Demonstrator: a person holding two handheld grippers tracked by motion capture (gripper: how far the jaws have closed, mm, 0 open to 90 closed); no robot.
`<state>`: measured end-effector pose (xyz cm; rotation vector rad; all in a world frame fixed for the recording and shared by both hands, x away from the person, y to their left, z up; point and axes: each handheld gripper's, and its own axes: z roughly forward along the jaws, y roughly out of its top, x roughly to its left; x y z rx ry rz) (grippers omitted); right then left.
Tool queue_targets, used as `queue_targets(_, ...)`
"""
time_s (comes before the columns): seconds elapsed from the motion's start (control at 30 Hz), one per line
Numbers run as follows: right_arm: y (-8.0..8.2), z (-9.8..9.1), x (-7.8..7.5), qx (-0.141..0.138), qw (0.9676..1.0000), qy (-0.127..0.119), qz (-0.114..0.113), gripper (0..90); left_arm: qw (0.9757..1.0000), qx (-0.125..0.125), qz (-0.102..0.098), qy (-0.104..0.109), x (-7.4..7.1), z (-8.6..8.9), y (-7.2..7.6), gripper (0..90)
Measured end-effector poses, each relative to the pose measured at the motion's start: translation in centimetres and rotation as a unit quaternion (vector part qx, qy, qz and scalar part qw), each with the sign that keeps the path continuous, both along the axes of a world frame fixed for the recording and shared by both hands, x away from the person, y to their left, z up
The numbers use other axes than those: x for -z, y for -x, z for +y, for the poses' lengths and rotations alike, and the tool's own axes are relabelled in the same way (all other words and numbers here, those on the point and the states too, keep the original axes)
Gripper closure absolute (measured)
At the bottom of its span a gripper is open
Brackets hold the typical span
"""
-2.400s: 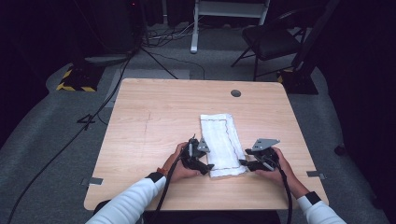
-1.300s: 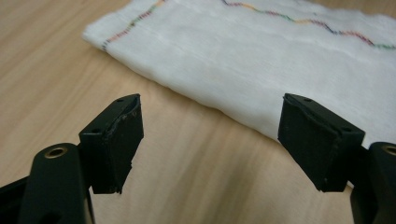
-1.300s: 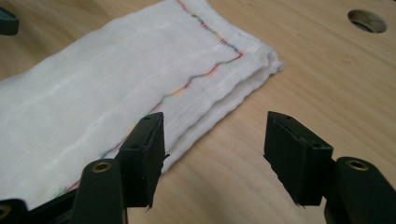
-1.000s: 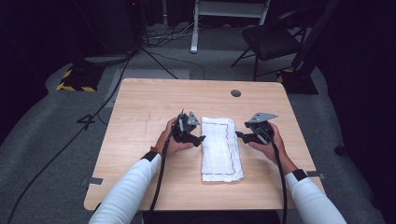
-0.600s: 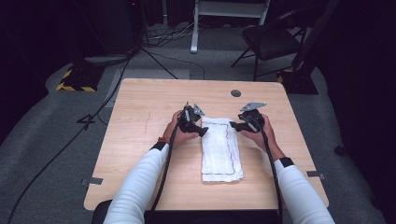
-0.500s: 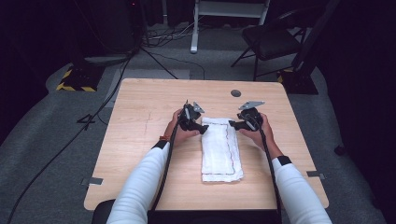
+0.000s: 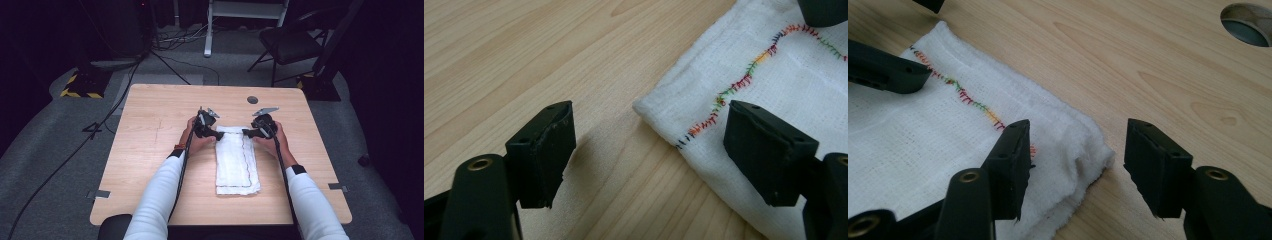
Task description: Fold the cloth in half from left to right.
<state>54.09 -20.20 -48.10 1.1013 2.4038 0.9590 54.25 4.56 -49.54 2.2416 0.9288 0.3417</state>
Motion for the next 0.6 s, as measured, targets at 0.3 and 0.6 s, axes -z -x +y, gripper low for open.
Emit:
queue_targets(0.3, -0.33, 0.25, 0.77, 0.004, 0.9998, 0.002, 0.019, 44.2, 0.9998, 0.015, 0.01, 0.013, 0.2, 0.1, -0.08, 25.7)
queue_targets(0.6, -0.19, 0.29, 0.75, -0.025, 0.9986, -0.024, 0.04, 73.0, 0.9973, 0.067, 0.025, 0.016, -0.3, -0.2, 0.08, 59.5)
